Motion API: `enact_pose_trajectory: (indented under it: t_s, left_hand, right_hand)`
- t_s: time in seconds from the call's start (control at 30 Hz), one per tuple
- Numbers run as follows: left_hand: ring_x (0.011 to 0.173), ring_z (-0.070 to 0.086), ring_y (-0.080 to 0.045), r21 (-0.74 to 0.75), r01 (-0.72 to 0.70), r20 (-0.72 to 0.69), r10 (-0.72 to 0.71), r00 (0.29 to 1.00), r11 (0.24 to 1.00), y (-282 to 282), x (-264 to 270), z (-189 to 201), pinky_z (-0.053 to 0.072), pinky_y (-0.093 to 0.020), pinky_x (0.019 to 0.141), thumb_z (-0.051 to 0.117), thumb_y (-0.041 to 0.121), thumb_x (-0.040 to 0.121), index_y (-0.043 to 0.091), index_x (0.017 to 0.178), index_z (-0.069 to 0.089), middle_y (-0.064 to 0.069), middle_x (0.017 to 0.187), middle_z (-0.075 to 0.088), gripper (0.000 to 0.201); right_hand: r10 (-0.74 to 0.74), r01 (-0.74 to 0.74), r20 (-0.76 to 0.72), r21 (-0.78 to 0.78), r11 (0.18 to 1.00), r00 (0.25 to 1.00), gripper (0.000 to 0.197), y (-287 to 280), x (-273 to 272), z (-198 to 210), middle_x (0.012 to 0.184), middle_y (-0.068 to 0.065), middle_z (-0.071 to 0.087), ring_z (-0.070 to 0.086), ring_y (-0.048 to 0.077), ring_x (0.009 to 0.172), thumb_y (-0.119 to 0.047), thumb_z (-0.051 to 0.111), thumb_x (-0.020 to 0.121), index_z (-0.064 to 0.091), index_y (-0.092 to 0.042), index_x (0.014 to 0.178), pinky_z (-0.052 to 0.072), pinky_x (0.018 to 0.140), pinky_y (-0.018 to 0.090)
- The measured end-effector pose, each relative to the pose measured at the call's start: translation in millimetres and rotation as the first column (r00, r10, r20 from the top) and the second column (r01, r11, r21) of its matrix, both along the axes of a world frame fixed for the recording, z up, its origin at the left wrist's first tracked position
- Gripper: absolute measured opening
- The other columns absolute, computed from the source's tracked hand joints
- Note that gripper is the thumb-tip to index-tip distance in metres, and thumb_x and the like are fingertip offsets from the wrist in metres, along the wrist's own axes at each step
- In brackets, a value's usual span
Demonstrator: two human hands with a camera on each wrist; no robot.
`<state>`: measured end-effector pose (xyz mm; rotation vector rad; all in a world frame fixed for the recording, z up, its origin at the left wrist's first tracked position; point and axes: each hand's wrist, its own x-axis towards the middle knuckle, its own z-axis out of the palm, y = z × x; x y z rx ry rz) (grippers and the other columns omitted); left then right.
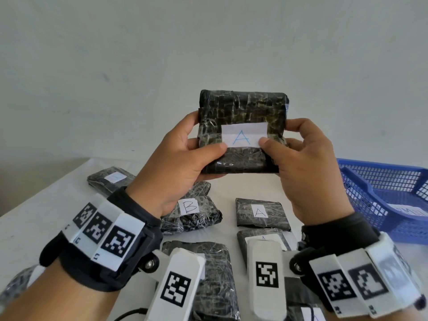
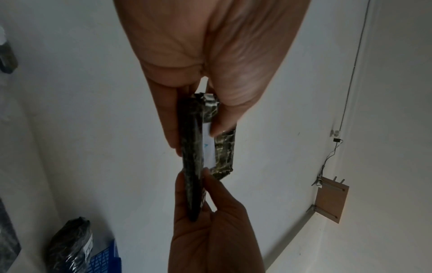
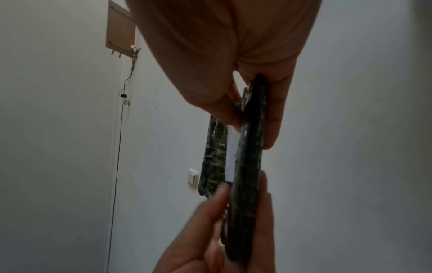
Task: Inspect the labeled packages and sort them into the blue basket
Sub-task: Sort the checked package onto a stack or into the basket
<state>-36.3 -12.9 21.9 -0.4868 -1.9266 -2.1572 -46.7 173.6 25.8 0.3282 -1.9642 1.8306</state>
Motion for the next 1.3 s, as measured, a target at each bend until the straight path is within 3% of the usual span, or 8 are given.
enact_pose_trajectory:
  t_s: [0.13,0.3,0.5,0.63,0.77,0.93,1.1,1.3]
  left_hand:
    - [0.089,0.078,-0.017,-0.002,0.005,-0.001,-0.005,1.0,1.0,2.8,0.3,-0.1,0.064,-0.032,0.071,0.063,0.002,0.098,0.035,0.126,0.062,0.0,0.095,0.08,0.043]
    - [0.102,0.076,-0.019,-0.029,0.025,-0.024,-0.025,0.999,0.999,5.4,3.7,0.8,0.065,-0.037,0.082,0.065,0.007,0.097,0.033,0.127,0.063,0.004,0.106,0.079,0.039]
    - [0.105,0.075,-0.019,-0.061,0.012,-0.039,-0.015,0.999,0.998,7.1,4.2,-1.9,0.063,-0.042,0.089,0.062,0.007,0.1,0.033,0.132,0.061,0.003,0.111,0.078,0.041]
    - [0.112,0.073,-0.017,-0.077,-0.025,-0.082,0.018,0.996,0.997,8.0,3.4,-2.5,0.055,-0.043,0.102,0.059,-0.002,0.1,0.03,0.14,0.056,0.004,0.119,0.077,0.051]
    - [0.107,0.074,-0.015,-0.027,-0.022,-0.088,0.02,0.996,0.999,7.1,3.9,0.2,0.059,-0.036,0.094,0.056,-0.005,0.1,0.029,0.136,0.059,0.003,0.115,0.078,0.05]
    - [0.087,0.076,-0.009,0.05,0.032,-0.05,-0.029,0.998,0.998,6.7,5.8,3.3,0.06,-0.022,0.068,0.049,-0.006,0.101,0.028,0.118,0.066,0.004,0.096,0.08,0.041]
    - [0.088,0.074,-0.009,0.062,0.04,-0.031,-0.038,0.999,0.997,6.3,7.0,5.9,0.059,-0.022,0.067,0.044,0.0,0.104,0.027,0.122,0.067,0.003,0.099,0.079,0.04]
    - [0.081,0.073,-0.008,0.081,0.049,-0.014,-0.048,0.999,0.996,5.2,8.0,9.1,0.059,-0.025,0.064,0.048,0.005,0.103,0.023,0.113,0.069,0.003,0.092,0.077,0.029]
  right_hand:
    - [-0.053,0.059,-0.06,0.099,0.993,0.997,0.042,-4.3,0.8,-0.8,0.098,0.002,0.08,0.078,0.026,0.091,-0.033,0.077,0.083,0.069,-0.024,0.123,0.063,0.085,0.05]
    - [-0.096,0.119,-0.118,0.2,0.973,0.988,0.044,-9.0,1.5,-2.3,0.111,-0.007,0.078,0.074,0.015,0.104,-0.033,0.078,0.09,0.068,-0.025,0.133,0.06,0.095,0.044]
    - [-0.114,0.152,-0.152,0.264,0.953,0.982,0.043,-9.4,6.4,-0.3,0.103,-0.014,0.075,0.071,0.004,0.092,-0.029,0.078,0.092,0.064,-0.029,0.133,0.059,0.083,0.027]
    - [-0.126,0.175,-0.189,0.271,0.947,0.974,0.045,-12.9,6.0,-1.3,0.101,-0.017,0.074,0.069,-0.002,0.09,-0.028,0.078,0.091,0.063,-0.03,0.133,0.053,0.076,0.012]
    - [-0.09,0.128,-0.174,0.227,0.965,0.981,0.042,-11.7,2.7,-3.6,0.102,-0.015,0.076,0.073,0.005,0.092,-0.026,0.076,0.094,0.064,-0.029,0.134,0.061,0.087,0.034]
    - [-0.031,0.043,-0.166,0.066,0.997,0.986,0.028,-6.2,-1.7,-3.5,0.1,-0.004,0.08,0.076,0.023,0.094,-0.014,0.065,0.101,0.072,-0.027,0.125,0.063,0.087,0.051]
    - [0.039,-0.049,-0.104,-0.1,0.994,0.994,0.03,-0.6,-3.1,-3.0,0.103,0.018,0.079,0.072,0.045,0.103,-0.007,0.057,0.104,0.078,-0.021,0.12,0.06,0.091,0.061]
    - [0.08,-0.079,-0.147,0.014,0.997,0.986,0.03,-0.9,-5.5,-4.9,0.106,-0.004,0.081,0.077,0.022,0.106,-0.007,0.061,0.101,0.077,-0.022,0.121,0.061,0.097,0.049]
